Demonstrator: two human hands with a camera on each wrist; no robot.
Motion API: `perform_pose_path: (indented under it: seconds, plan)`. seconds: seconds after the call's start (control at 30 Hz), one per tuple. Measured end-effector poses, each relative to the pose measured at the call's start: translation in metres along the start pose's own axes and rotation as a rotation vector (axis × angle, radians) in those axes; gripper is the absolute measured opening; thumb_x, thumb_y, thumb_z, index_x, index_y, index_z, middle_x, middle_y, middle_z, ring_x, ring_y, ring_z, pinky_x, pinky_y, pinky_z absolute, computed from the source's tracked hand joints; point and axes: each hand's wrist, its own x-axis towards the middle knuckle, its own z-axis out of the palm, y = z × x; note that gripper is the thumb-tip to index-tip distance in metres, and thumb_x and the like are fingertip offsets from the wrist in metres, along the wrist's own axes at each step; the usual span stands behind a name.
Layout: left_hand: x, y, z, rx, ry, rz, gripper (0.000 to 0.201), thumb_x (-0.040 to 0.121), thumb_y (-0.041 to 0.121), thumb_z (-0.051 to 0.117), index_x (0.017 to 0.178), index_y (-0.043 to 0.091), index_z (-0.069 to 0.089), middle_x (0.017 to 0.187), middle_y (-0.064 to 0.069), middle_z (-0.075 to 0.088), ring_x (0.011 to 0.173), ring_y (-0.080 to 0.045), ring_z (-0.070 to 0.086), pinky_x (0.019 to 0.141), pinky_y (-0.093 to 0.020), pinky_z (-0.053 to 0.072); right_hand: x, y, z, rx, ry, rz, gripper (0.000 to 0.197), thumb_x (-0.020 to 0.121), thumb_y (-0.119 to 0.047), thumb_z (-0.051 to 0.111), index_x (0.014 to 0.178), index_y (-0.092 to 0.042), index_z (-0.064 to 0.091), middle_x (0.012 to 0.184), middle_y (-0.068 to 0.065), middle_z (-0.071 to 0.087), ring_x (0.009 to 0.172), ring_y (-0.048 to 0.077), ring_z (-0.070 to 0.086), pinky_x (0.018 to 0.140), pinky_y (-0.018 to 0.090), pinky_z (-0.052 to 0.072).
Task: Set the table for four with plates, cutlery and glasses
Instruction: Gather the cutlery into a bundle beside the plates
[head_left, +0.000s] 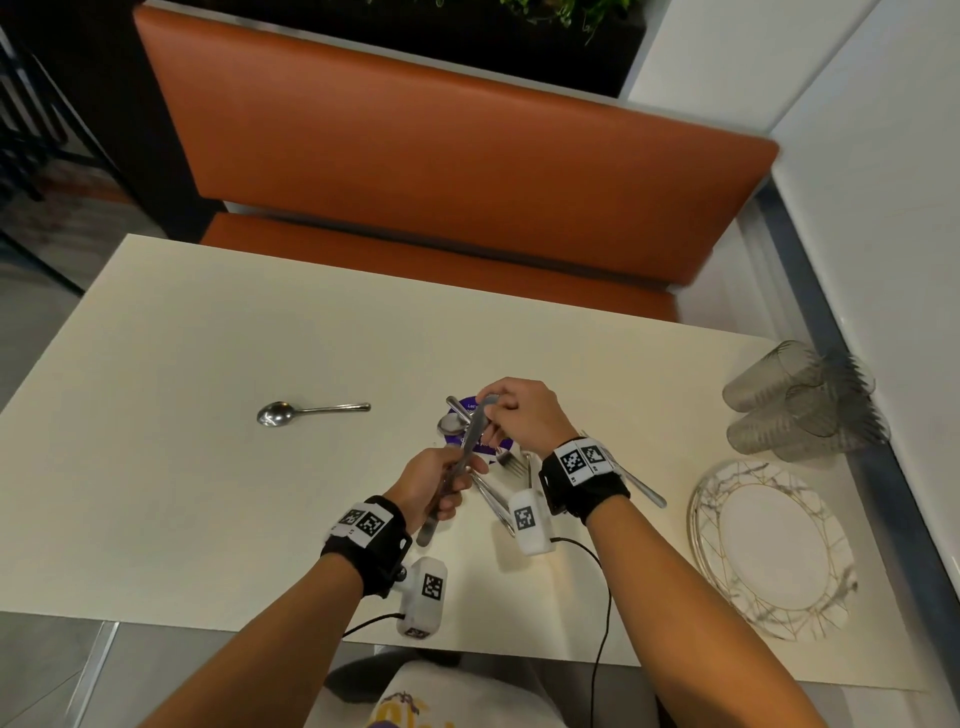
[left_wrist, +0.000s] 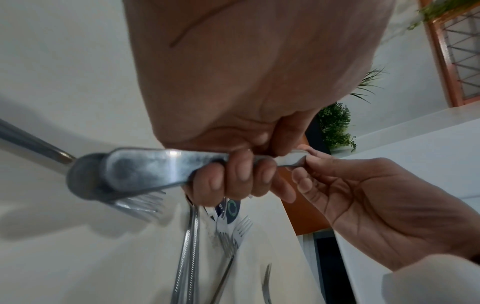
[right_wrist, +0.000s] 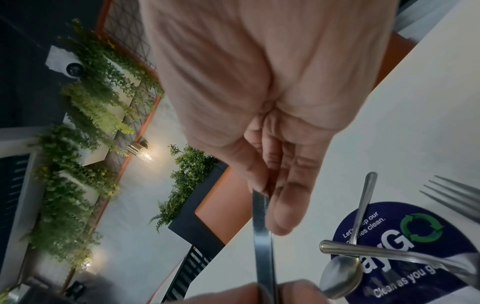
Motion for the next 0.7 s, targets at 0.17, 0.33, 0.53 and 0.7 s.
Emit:
perform_pose_path:
  seconds: [0.17, 0.33, 0.53, 0.7]
  plan:
    - [0.006, -0.002, -0.002, 0.432, 0.219, 0.261, 0.030, 0.104, 0.035, 0.048, 0.100, 0.010, 0.066, 0.070, 0.000, 0.060, 0.060, -0.019, 0.052, 0.061, -0.031, 0.043, 0.015, 0.003, -0.001, 0.060, 0.082, -0.007, 0.019, 0.093, 0.001, 0.060, 0.095, -0.013, 0.073, 0.069, 0.009, 0.075, 0.062, 0.025, 0.075, 0.071, 0.039, 0.064]
    - [0.019, -0.002, -0.026, 0.809, 0.471, 0.394, 0.029, 0.110, 0.038, 0.033, 0.102, 0.024, 0.057, 0.077, -0.001, 0.066, 0.070, -0.024, 0.063, 0.065, -0.034, 0.046, 0.043, 0.011, 0.001, 0.079, 0.016, -0.030, 0.025, 0.098, -0.012, 0.054, 0.111, -0.025, 0.071, 0.086, 0.002, 0.078, 0.078, 0.020, 0.075, 0.077, 0.032, 0.062]
    - [0.019, -0.001, -0.057, 0.716, 0.592, 0.277, 0.030, 0.109, 0.035, 0.034, 0.101, 0.020, 0.059, 0.080, 0.001, 0.064, 0.076, -0.023, 0.061, 0.069, -0.035, 0.042, 0.073, 0.058, 0.016, -0.469, -0.032, -0.099, 0.034, 0.088, -0.020, 0.071, 0.122, -0.025, 0.067, 0.115, -0.002, 0.066, 0.108, 0.017, 0.056, 0.096, 0.035, 0.049]
    - [0.017, -0.004, -0.066, 0.650, 0.603, 0.240, 0.030, 0.109, 0.032, 0.036, 0.099, 0.018, 0.061, 0.086, -0.003, 0.065, 0.079, -0.023, 0.060, 0.068, -0.034, 0.041, 0.080, 0.082, 0.028, -0.776, -0.093, -0.222, 0.042, 0.082, -0.028, 0.078, 0.122, -0.024, 0.067, 0.113, -0.001, 0.056, 0.106, 0.021, 0.047, 0.096, 0.034, 0.041]
